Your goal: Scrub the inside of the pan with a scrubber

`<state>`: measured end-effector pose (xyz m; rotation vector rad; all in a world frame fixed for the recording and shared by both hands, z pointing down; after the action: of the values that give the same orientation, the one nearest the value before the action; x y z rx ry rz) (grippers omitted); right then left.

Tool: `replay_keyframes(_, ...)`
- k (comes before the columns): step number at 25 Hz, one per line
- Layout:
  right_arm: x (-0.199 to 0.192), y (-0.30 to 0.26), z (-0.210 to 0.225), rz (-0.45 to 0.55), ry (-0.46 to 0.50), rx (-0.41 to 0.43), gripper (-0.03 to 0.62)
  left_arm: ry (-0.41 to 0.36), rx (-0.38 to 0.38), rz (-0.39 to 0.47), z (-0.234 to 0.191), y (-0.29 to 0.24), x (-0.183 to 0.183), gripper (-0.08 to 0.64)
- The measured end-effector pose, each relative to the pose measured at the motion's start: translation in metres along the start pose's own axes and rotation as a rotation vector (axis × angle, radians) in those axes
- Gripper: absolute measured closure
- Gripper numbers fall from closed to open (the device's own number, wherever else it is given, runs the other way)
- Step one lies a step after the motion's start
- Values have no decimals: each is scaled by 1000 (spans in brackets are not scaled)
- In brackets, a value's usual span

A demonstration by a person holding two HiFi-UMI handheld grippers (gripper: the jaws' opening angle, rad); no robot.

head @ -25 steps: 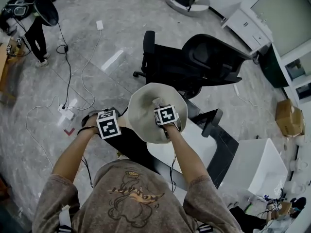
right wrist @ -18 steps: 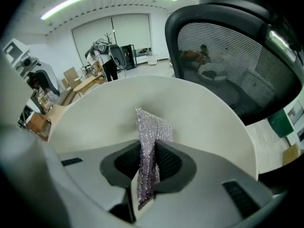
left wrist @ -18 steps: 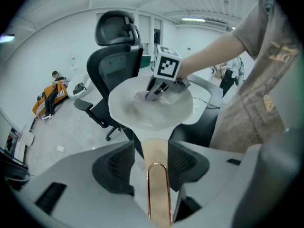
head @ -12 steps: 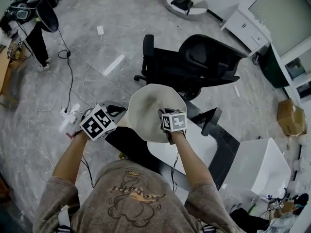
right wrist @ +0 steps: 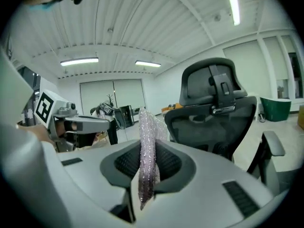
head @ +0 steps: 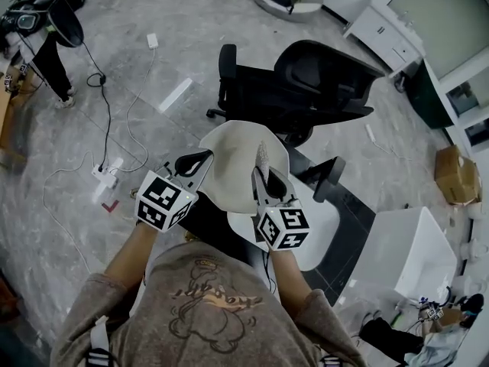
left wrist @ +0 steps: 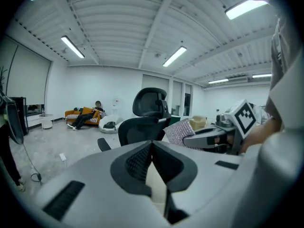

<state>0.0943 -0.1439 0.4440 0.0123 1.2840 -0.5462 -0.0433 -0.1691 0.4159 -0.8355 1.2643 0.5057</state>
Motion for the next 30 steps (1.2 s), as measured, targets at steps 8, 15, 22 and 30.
replay_keyframes(8, 7, 23, -10, 167, 33, -27, 510, -10, 105, 121, 8, 6, 0, 541)
replay_keyframes(15, 5, 27, -13, 187, 47, -23, 511, -5, 121, 130, 8, 8, 1, 541)
replay_keyframes(22, 4, 27, -15, 183, 66, -22, 510, -3, 122, 119, 9, 8, -1, 541)
replay_keyframes(30, 2, 30, -16, 179, 77, -17, 509, 1, 128, 118, 13, 9, -2, 541)
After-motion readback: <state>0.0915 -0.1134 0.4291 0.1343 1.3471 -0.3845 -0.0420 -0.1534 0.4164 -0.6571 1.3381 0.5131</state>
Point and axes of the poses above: the fingertips, and each gripper's own axes: y backward along the fingers, z to its right, x out of its top, the point moved 2 cm from there along y, backward along the fingers, and after that the axes turned 8 degrees about -y, right-handed, at the moved point
